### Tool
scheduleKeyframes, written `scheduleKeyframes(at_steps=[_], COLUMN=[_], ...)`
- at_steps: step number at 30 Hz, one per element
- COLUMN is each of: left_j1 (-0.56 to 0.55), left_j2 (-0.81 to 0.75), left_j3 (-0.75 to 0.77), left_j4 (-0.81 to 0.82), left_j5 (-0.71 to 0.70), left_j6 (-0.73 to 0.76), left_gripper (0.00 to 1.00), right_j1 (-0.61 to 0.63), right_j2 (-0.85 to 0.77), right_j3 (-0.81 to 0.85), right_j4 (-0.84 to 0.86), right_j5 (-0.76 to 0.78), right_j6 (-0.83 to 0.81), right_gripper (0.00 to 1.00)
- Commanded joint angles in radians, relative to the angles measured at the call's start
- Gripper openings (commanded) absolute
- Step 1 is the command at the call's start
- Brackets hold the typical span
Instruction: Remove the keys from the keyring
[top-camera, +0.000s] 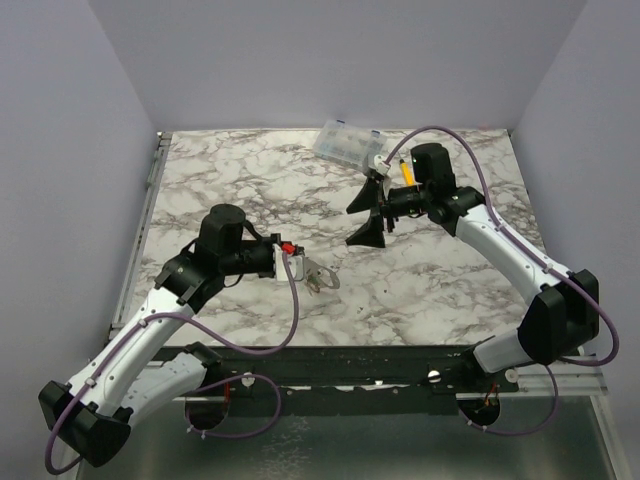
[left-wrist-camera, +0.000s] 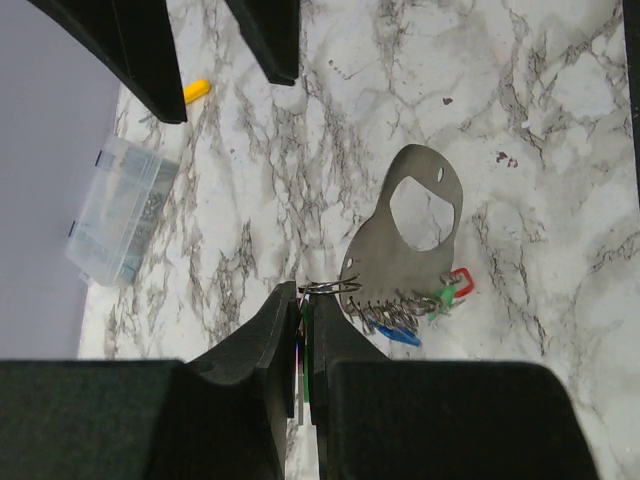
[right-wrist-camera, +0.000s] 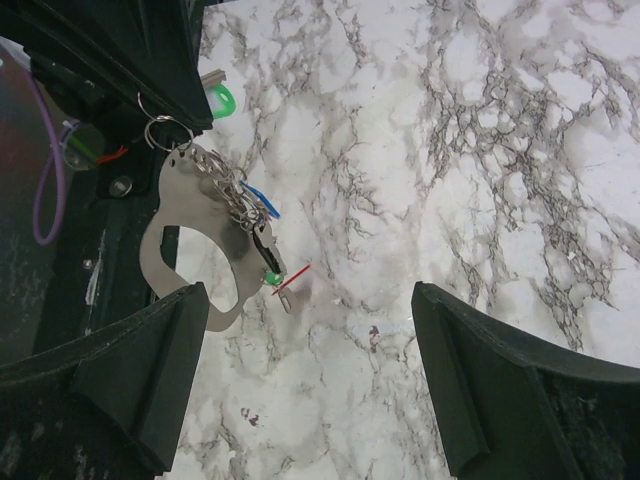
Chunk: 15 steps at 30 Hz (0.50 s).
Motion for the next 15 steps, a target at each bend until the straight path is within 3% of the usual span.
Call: scheduleKeyframes(at_steps=[1,7,15], left_j1=[-0.009,-0.015,-0.015], left_j2=[0.059,0.129,0.137], left_j3=[0.098,0.156,0.158], left_j4=[0.038,0.079,0.132], left_j5=[-0.073,-0.136,-0.113], left_j6=[-0.175,-0.399,-0.514], left_gripper=[0.00,0.00,0.00], right_j1=[0.021,0.061,0.079], right_j2=[-0.033,-0.031,0.016], right_j3=[-0.018,-0.055,-0.154], right_j4=[0.059,0.168,0.489], right_j5=[0.021,0.025,-0.015], right_j6=[0.103,0.226,0.247], right_gripper=[0.90,0.90,0.89])
